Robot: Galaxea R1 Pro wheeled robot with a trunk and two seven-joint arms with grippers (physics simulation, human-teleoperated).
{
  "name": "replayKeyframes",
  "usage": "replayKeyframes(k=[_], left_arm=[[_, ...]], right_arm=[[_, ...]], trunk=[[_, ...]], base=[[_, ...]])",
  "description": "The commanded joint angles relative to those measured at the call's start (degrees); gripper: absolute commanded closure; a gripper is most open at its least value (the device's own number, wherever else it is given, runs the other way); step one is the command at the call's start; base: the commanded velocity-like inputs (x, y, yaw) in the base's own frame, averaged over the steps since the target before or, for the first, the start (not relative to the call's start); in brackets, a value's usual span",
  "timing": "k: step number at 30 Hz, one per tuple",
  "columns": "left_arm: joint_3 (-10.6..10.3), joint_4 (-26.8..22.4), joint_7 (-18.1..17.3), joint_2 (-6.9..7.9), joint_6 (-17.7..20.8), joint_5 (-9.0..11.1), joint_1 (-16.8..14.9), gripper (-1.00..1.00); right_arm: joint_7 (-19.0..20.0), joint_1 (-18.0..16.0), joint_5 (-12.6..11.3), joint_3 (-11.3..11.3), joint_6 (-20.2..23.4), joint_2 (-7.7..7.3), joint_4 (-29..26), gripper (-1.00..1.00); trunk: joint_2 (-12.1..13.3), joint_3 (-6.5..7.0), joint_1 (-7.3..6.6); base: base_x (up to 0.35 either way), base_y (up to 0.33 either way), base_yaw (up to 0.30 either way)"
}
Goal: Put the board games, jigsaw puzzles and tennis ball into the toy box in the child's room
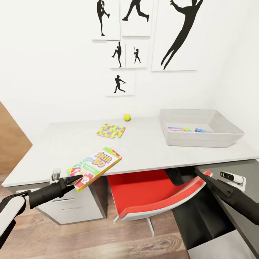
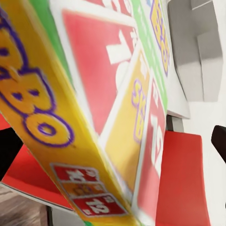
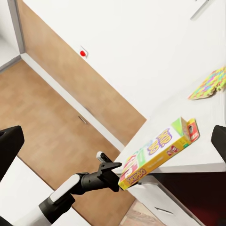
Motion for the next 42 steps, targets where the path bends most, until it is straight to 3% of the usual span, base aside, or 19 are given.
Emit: replayKeyframes(k=[1, 9, 10, 16, 26, 33, 42], left_arm=[[0.06, 0.00, -0.23, -0.01, 0.29, -0.14, -0.04, -1.00], [1.40, 0.00, -0.23, -0.06, 0.31, -0.09, -0.04, -1.00], [1.73, 0.00, -0.23, -0.06, 0.32, -0.06, -0.04, 1.00], [3.44, 0.00, -0.23, -0.12, 0.60, -0.05, 0.05, 1.00], [3.56, 0.00, -0.43, -0.16, 0.66, -0.03, 0.05, 1.00], [3.77, 0.00, -6.73, 0.00, 0.82, -0.20, 0.18, 1.00], [5.67, -0.44, -7.93, 0.08, 5.72, -0.10, 0.07, 1.00]], right_arm=[[0.00, -0.03, -0.29, 0.00, 0.40, -0.01, 0.02, -1.00], [0.00, -0.03, -0.29, 0.00, 0.40, 0.00, 0.03, -1.00], [0.00, -0.03, -0.29, 0.00, 0.40, 0.00, 0.03, -1.00], [0.00, -0.03, -0.29, 0.00, 0.40, -0.01, -0.01, -1.00], [0.00, -0.03, -0.29, 0.00, 0.40, 0.01, -0.02, -1.00], [0.00, -0.03, -0.29, 0.00, 0.40, 0.04, -0.05, -1.00], [0.00, -0.03, -0.29, 0.03, 0.32, 0.07, -0.01, -1.00]], trunk=[[-0.02, -0.05, 0.00], [-0.02, -0.05, 0.00], [-0.02, -0.05, 0.00], [-0.02, -0.05, 0.00], [0.38, 0.13, -0.22], [1.58, 0.67, -0.88], [4.39, 1.93, -2.41]], base=[[0.030, -0.041, 0.000], [0.009, -0.013, 0.000], [0.002, -0.003, 0.000], [0.000, 0.000, 0.000], [0.000, 0.000, 0.000], [0.000, 0.000, 0.000], [0.000, 0.000, 0.000]])
